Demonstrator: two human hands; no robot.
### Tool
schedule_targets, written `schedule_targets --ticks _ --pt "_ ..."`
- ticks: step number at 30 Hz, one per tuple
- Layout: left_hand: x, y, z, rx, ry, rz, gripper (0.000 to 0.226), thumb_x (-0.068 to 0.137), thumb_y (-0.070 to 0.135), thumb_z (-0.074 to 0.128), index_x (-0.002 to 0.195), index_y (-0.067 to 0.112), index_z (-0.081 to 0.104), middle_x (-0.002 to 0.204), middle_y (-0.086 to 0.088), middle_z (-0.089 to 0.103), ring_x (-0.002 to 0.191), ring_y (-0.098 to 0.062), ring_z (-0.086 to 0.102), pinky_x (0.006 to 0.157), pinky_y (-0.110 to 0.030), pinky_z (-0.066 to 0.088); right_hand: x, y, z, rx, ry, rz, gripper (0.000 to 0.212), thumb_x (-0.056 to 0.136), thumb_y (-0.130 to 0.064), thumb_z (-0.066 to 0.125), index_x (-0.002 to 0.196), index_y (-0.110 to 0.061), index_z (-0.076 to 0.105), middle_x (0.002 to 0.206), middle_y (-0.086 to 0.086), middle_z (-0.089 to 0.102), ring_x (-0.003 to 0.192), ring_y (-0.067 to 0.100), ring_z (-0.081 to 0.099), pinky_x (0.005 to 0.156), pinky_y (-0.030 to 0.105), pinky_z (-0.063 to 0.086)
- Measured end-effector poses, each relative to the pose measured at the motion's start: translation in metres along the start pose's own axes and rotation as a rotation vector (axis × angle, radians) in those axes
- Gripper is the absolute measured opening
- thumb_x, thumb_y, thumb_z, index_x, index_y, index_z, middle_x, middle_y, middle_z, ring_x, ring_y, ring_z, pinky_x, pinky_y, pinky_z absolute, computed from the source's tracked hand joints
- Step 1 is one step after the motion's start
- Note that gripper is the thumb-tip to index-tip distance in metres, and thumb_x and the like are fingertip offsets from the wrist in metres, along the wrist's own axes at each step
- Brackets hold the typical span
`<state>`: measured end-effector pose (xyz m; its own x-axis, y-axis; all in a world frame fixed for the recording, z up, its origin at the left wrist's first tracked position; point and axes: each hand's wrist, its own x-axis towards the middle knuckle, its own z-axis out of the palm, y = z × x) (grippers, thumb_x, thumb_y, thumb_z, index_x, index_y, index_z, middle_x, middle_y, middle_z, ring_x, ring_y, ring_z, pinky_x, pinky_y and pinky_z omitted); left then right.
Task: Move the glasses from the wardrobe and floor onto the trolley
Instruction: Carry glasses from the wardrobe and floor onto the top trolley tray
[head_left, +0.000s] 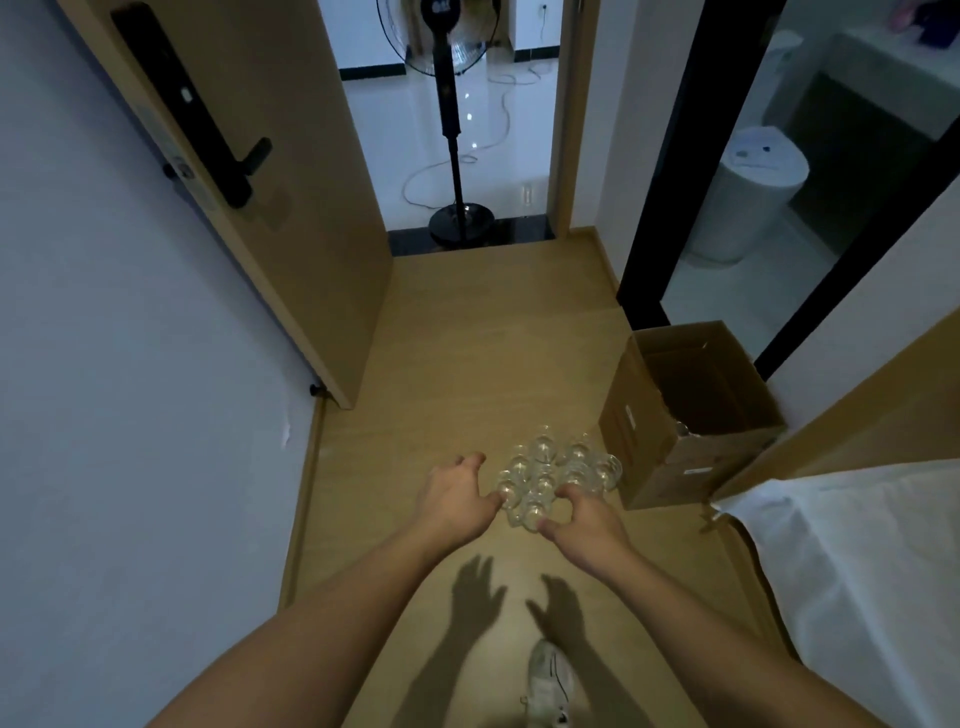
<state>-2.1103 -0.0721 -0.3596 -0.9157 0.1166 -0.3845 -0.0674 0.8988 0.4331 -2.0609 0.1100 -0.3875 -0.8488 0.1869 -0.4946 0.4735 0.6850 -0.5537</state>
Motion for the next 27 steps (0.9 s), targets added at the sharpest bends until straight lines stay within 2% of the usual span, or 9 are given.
schedule_targets --ticks 5,12,17,22,27 --pt "0.036 0.001 0.01 -0.034 -0.073 -0.068 0.067 0.09 0.047 0.065 0.149 0.02 0.044 0.148 -0.01 0.049 0.136 -0.032 0.045 0.109 -0.034 0.039 0.046 0.001 0.002 0.01 -0.092 0.024 0.058 0.088 -0.042 0.072 0.139 -0.019 0.055 0.135 0.007 0.061 0.124 0.027 0.057 0.096 0.029 0.044" --pt "0.093 -0.009 0.024 -0.09 -0.131 -0.103 0.065 0.09 0.045 0.067 0.146 0.016 0.048 0.143 -0.009 0.055 0.133 -0.027 0.049 0.106 -0.031 0.037 0.093 0.005 0.023 0.028 -0.191 0.094 0.056 0.089 -0.04 0.072 0.138 -0.017 0.054 0.131 0.006 0.062 0.117 0.023 0.059 0.088 0.027 0.043" --pt "0.135 -0.029 0.034 -0.066 -0.212 -0.1 0.065 0.09 0.046 0.067 0.145 0.02 0.047 0.141 -0.009 0.056 0.13 -0.029 0.05 0.105 -0.035 0.04 0.125 -0.001 0.045 0.06 -0.192 0.178 0.057 0.091 -0.039 0.071 0.141 -0.018 0.052 0.136 0.004 0.059 0.121 0.022 0.058 0.095 0.027 0.043" --pt "0.186 -0.061 0.059 -0.123 -0.235 -0.114 0.063 0.09 0.046 0.067 0.145 0.022 0.049 0.144 -0.007 0.054 0.133 -0.026 0.049 0.107 -0.033 0.038 0.167 0.001 0.093 0.078 -0.199 0.286 0.055 0.092 -0.039 0.067 0.141 -0.019 0.05 0.138 0.01 0.058 0.123 0.025 0.057 0.097 0.03 0.045" --pt "0.232 -0.107 0.119 -0.157 -0.298 -0.169 0.058 0.092 0.041 0.068 0.142 0.016 0.053 0.142 -0.008 0.057 0.133 -0.024 0.049 0.103 -0.026 0.031 0.217 0.027 0.16 0.134 -0.193 0.385 0.055 0.091 -0.038 0.069 0.14 -0.018 0.052 0.136 0.011 0.06 0.123 0.026 0.058 0.095 0.029 0.042"
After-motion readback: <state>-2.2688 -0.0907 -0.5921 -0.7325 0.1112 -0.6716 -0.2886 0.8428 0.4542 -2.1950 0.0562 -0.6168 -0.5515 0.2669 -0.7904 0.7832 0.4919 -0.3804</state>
